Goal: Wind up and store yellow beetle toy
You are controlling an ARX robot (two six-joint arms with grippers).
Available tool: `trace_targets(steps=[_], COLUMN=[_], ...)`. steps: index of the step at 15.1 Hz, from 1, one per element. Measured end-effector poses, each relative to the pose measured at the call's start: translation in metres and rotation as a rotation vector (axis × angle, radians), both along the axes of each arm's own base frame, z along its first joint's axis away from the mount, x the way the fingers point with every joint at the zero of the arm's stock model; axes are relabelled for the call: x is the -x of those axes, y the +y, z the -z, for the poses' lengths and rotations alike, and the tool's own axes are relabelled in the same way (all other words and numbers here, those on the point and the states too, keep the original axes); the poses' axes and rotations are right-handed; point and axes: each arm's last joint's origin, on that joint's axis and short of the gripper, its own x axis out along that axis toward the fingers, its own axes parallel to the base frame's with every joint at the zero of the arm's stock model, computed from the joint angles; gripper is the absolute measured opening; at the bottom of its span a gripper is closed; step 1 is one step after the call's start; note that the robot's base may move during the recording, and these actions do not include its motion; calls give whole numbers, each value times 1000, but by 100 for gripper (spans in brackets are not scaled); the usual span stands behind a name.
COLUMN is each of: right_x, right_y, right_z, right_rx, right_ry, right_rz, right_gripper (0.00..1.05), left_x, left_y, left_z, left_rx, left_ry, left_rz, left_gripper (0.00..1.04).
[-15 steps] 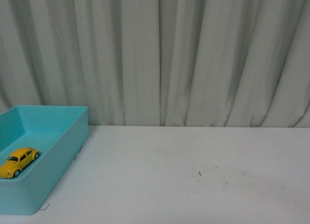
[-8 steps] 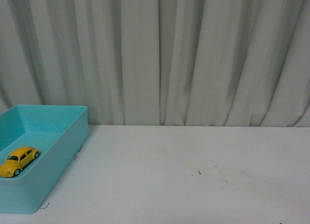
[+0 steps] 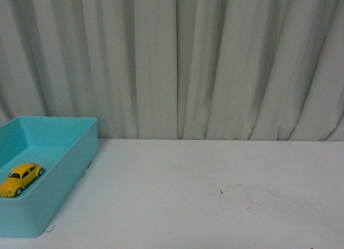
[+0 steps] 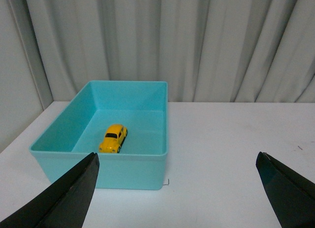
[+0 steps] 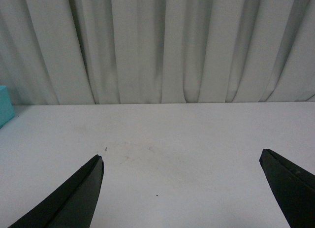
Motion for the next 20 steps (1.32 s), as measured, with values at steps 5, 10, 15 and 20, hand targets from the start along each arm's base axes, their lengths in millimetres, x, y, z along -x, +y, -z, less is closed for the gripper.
trace_targets(steps=[5,10,15,20], right_x=[0,0,0,0], right_y=[0,0,0,0], right_z=[0,0,0,0], right_rx=[0,0,0,-1], right_ry=[0,-2,-2,0], right_rz=[0,0,0,0], right_gripper=[98,98,98,98], left_x=[0,0,0,0], left_y=[0,0,0,0], left_z=[0,0,0,0], left_rx=[0,0,0,2], left_ry=[0,-2,-2,0], left_rz=[0,0,0,1], left_gripper=[98,98,98,98])
